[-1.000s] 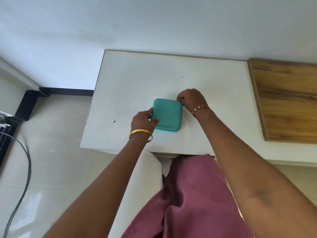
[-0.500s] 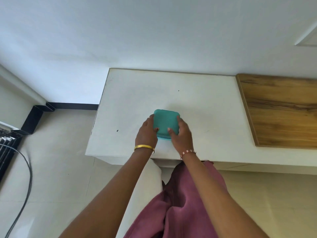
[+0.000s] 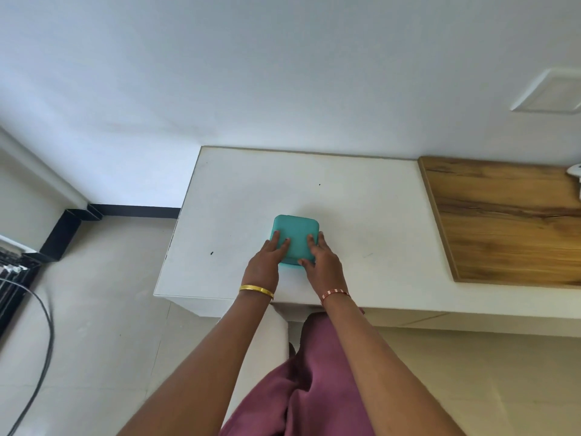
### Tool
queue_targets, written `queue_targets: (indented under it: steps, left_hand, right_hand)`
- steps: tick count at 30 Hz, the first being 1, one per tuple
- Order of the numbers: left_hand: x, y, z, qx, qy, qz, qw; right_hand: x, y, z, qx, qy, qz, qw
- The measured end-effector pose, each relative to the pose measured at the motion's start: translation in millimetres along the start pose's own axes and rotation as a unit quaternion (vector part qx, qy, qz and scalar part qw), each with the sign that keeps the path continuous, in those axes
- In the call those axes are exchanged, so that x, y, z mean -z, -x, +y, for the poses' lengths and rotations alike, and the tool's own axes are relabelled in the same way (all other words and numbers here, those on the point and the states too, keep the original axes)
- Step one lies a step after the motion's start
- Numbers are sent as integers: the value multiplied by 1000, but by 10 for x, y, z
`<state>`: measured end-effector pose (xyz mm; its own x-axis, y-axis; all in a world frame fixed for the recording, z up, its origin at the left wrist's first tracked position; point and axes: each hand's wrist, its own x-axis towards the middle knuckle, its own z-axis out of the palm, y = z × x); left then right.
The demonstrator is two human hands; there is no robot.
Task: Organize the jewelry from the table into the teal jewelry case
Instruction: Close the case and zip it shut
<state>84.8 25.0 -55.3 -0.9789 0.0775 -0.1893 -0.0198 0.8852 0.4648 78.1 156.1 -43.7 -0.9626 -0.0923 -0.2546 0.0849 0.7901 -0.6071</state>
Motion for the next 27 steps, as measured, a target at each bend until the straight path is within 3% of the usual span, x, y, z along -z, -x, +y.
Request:
queue_targets:
  steps: [17, 27]
  left_hand:
    - [438, -1126, -620, 43, 0, 75, 996]
    - [860, -1468, -1215, 102, 11, 62, 993]
  right_hand:
    - [-47, -1349, -597, 54, 7, -36, 998]
    - [-294, -1811, -1279, 60, 52, -95, 992]
